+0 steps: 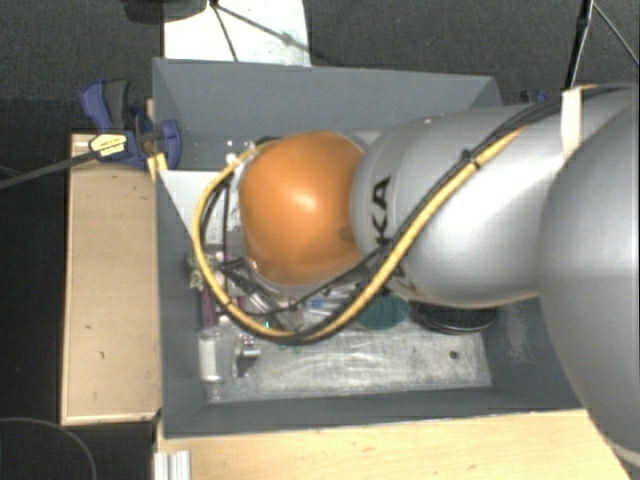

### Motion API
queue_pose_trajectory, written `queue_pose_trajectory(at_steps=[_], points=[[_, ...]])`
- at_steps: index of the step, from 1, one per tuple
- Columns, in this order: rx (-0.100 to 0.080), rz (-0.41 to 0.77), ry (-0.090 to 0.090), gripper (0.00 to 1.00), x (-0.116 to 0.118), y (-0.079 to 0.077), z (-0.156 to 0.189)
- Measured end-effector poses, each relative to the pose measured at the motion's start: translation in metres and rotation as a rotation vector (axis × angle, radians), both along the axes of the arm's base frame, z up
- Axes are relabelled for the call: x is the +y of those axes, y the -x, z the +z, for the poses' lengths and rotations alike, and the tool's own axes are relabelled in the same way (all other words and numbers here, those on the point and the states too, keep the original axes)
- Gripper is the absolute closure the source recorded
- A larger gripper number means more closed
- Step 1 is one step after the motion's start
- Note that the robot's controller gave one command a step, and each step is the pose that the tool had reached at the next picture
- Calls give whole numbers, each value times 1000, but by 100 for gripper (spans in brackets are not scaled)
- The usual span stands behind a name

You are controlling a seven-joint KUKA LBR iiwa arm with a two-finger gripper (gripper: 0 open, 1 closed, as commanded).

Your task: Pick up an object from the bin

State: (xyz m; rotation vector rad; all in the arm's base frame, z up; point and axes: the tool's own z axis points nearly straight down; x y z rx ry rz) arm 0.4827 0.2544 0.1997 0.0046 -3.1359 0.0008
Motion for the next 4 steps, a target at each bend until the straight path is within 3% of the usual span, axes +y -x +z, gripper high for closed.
queue_pose_trajectory(at_steps=[1,2,3,4], points=[[-15,242,-4,0,-1,-68,-100],[-9,254,-2,0,0,-106,-98],[-12,629,-4,0,-2,-108,-90],[-13,911,4,0,-2,-115,-118]])
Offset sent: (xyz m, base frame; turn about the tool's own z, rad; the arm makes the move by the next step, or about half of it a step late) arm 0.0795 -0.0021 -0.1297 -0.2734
